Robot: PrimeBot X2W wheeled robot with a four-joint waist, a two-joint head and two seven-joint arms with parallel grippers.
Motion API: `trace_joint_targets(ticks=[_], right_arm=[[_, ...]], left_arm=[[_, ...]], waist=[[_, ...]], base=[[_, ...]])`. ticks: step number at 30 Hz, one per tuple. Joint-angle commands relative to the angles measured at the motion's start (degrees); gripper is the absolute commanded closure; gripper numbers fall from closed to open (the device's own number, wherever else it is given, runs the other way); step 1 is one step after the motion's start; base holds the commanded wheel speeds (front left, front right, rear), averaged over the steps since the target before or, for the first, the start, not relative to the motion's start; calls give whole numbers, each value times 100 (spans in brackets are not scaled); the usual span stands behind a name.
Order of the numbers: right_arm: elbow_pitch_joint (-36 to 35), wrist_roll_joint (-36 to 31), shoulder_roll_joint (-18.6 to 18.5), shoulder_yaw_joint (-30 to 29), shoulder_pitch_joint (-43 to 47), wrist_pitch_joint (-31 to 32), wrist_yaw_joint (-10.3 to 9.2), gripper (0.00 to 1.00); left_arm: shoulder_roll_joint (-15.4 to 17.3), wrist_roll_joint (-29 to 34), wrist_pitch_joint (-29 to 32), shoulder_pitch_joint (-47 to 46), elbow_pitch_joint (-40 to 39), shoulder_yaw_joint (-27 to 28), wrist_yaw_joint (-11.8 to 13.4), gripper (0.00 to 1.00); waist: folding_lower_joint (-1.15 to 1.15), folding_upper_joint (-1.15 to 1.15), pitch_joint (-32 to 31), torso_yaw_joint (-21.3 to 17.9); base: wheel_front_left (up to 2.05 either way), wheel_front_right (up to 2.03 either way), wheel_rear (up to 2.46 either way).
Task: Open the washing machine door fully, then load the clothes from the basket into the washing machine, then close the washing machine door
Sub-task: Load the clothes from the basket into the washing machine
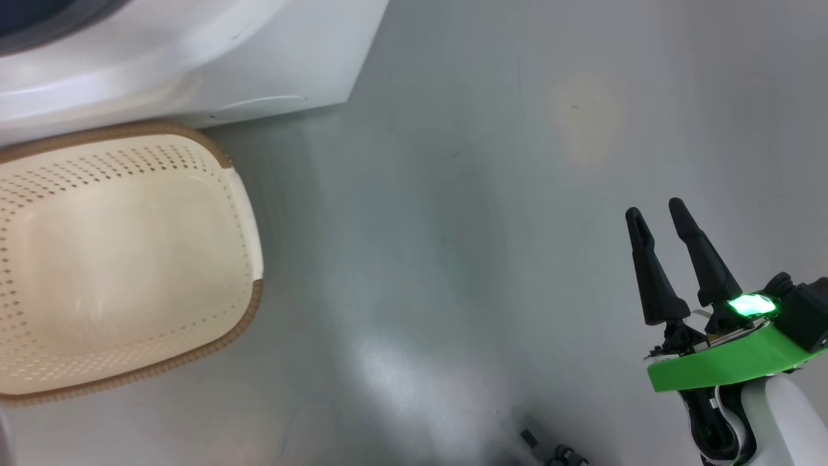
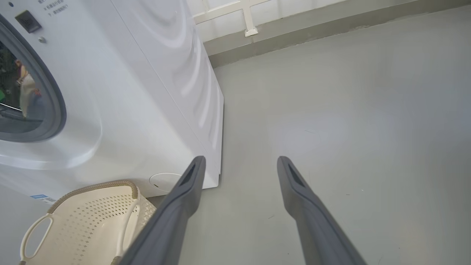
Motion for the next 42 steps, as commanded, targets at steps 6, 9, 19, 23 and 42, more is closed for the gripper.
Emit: trace_joint_targets(ticks=[6, 9, 19, 23, 42], right_arm=[[-110, 40, -10, 100, -61, -27, 17, 0], [-90, 36, 6, 129, -55, -27, 17, 0], [-88, 44, -33, 251, -55, -27, 17, 0], [-93, 42, -42, 259, -58, -27, 17, 0], [-95, 37, -70, 357, 53, -27, 17, 0]], left_arm=[[408, -129, -33, -244, -1633, 158, 515, 100], [385, -181, -33, -24, -1461, 92, 481, 100], [382, -416, -33, 33, -767, 130, 422, 100], [403, -496, -33, -26, -868, 213, 473, 100], [419, -540, -33, 306, -1054, 414, 585, 27]], waist=[[0, 0, 221, -186], [0, 0, 204, -195], [0, 0, 124, -234], [0, 0, 109, -232], [0, 0, -126, -308]], base=[[0, 0, 0], [0, 0, 0], [0, 0, 0], [0, 0, 0], [0, 0, 0]])
